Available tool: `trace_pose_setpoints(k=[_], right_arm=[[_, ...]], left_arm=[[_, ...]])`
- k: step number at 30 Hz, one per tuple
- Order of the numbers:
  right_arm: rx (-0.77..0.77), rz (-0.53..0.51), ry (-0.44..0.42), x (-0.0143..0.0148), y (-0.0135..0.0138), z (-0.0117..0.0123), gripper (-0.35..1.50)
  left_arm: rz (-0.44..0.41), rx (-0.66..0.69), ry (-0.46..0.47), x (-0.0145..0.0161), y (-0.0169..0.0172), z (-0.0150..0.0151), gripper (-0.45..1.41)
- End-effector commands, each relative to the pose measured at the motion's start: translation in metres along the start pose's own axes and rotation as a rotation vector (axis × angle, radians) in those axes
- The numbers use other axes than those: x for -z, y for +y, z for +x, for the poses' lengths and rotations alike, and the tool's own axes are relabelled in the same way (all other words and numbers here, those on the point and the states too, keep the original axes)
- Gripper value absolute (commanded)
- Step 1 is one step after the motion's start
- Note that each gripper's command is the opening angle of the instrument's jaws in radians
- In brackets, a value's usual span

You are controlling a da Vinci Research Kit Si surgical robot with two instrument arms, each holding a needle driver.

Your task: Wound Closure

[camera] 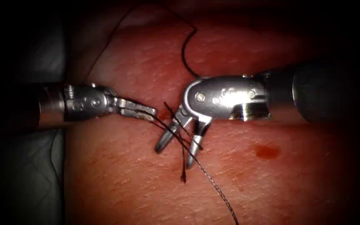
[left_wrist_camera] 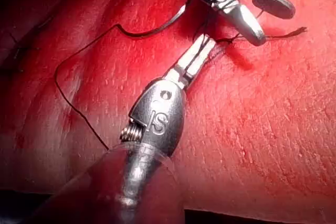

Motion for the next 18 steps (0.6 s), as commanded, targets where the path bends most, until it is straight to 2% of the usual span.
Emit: trace_pose_setpoints(k=[1, 6, 10, 13, 14, 15, 18], right_arm=[[0.000, 0.017, -0.013, -0.0014, 0.0005, -0.0005, 0.47], [-0.007, 0.052, -0.072, -0.0023, 0.0005, -0.0009, 0.46], [-0.018, 0.076, -0.158, -0.0030, 0.0006, -0.0013, 0.39], [-0.014, 0.082, -0.182, -0.0034, 0.0008, -0.0016, 0.12], [-0.014, 0.082, -0.186, -0.0034, 0.0008, -0.0017, -0.03], [-0.014, 0.085, -0.194, -0.0035, 0.0008, -0.0018, -0.32], [-0.007, 0.108, -0.209, -0.0033, 0.0009, -0.0020, -0.35]], left_arm=[[-0.001, 0.000, 0.001, -0.0004, 0.0001, -0.0009, -0.45], [0.000, 0.005, 0.000, -0.0004, 0.0001, -0.0010, -0.45], [0.000, 0.004, 0.000, -0.0004, 0.0001, -0.0010, -0.45], [0.003, 0.010, -0.002, -0.0004, 0.0001, -0.0010, -0.45], [0.002, 0.010, -0.002, -0.0004, 0.0001, -0.0010, -0.45], [0.002, 0.010, -0.002, -0.0004, 0.0002, -0.0010, -0.45], [0.004, 0.010, -0.004, -0.0003, 0.0002, -0.0010, -0.45]])
